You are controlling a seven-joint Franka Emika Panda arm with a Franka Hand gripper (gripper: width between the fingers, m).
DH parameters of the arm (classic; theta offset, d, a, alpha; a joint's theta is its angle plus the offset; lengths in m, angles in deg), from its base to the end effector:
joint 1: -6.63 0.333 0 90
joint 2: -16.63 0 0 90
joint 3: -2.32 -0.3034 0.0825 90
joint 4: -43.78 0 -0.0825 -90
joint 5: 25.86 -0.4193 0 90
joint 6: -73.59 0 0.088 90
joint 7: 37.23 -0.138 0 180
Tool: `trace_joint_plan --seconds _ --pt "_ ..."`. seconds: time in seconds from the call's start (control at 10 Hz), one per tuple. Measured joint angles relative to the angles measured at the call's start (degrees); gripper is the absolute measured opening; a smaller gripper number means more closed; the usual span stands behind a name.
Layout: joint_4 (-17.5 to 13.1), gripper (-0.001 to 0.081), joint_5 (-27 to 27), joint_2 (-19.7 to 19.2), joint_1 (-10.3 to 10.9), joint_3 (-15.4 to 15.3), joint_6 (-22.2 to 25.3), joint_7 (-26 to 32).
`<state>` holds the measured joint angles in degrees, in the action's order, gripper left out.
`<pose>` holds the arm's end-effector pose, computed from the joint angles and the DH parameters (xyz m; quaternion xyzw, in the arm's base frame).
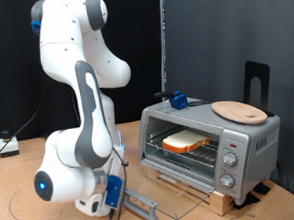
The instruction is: Make a piece of toast with the oven
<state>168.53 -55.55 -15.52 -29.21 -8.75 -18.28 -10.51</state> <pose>0.4021 -0.0950 0.0732 -0.8057 0.1152 0.3541 0.4607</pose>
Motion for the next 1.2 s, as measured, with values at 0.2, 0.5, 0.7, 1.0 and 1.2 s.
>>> trace_joint_plan --seconds 0.2,0.5,0.7,1.0,1.2 --pt "0.3 0.0807 0.1 1.0 -0.3 -0.5 2.8 1.6" --pt "0.5 0.0807 -0.2 3.2 -1.5 -0.5 6.9 4.2" --pt "0.9 0.0807 -1.1 4.9 -2.4 -0.5 9.2 6.7" --pt "0.8 0.0807 -1.7 6.7 -2.7 -0.5 12.4 7.8" --pt "0.4 0.0807 -1.6 7.4 -2.7 -0.6 14.7 7.8"
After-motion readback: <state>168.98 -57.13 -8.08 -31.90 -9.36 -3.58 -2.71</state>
